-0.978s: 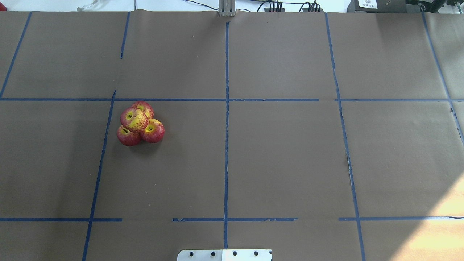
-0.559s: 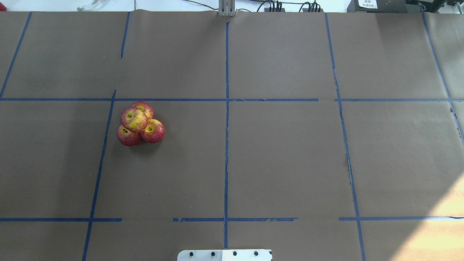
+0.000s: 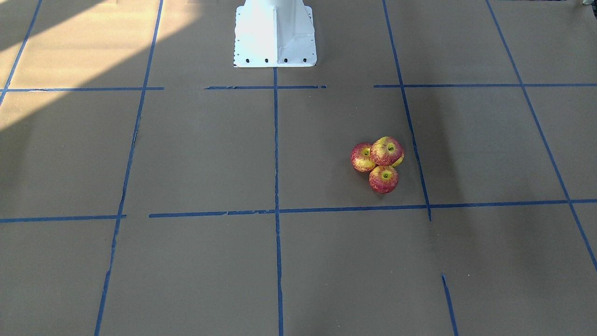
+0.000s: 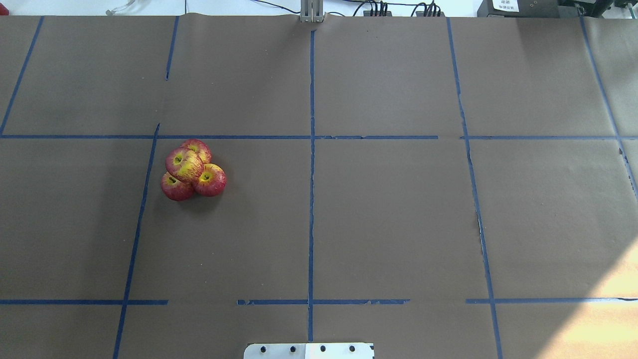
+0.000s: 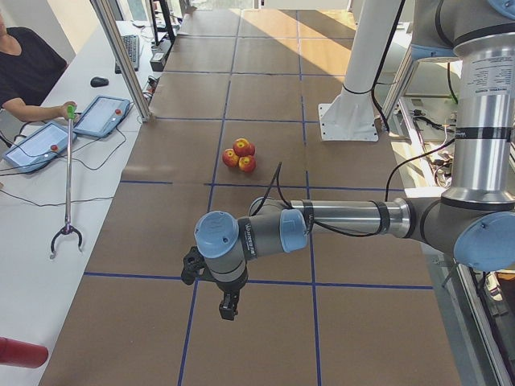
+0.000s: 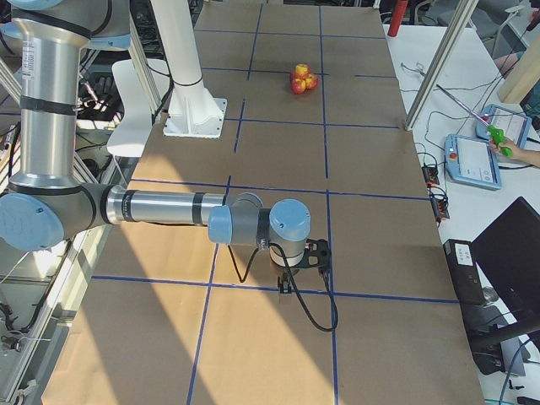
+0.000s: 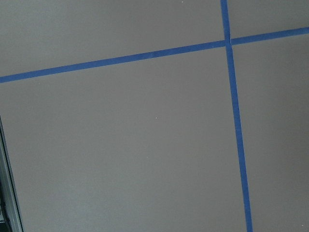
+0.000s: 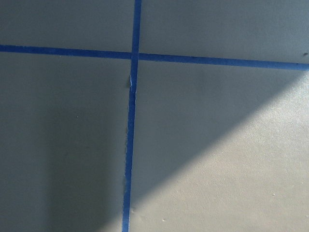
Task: Stack apples
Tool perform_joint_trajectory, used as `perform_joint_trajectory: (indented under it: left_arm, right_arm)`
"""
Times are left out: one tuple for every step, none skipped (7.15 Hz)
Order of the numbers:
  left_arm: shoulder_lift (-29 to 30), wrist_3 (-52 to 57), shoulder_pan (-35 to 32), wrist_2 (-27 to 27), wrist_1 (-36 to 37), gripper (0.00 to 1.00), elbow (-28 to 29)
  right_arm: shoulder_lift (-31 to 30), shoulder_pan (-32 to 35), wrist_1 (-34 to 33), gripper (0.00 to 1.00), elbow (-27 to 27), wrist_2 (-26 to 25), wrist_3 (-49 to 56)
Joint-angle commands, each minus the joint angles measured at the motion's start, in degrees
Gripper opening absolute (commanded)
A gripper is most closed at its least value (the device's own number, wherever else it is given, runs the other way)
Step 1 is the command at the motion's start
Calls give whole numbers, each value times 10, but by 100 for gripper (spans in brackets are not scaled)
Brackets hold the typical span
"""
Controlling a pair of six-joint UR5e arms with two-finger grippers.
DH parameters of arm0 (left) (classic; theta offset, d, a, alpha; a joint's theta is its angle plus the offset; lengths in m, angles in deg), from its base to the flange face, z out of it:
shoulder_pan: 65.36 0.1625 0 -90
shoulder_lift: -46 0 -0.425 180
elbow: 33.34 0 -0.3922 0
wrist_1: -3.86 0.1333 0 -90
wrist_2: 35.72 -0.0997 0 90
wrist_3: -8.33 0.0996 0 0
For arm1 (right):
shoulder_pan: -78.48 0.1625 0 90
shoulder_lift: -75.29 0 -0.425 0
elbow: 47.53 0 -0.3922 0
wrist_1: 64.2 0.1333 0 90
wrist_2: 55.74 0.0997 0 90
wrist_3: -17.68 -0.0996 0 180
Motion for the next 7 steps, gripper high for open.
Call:
perform_joint_trajectory:
  left_arm:
    - [-5, -1, 0, 1, -28, 100, 5]
    - [3, -1, 1, 1, -32, 100, 6]
    - [5, -1, 2, 1, -32, 100, 6]
    - [7, -2, 2, -4, -29, 100, 9]
    - [9, 2, 2, -4, -28, 100, 6]
    - [9, 4, 1, -5, -27, 100, 8]
    - [7, 5, 1, -5, -26, 100, 3]
  right_arm:
    - [0, 0, 0, 100, 0, 0, 0]
    - [0, 0, 0, 100, 0, 0, 0]
    - [0, 0, 0, 100, 0, 0, 0]
    - [0, 0, 0, 100, 0, 0, 0]
    - [0, 0, 0, 100, 0, 0, 0]
    - [0, 0, 0, 100, 0, 0, 0]
    - [0, 0, 0, 100, 0, 0, 0]
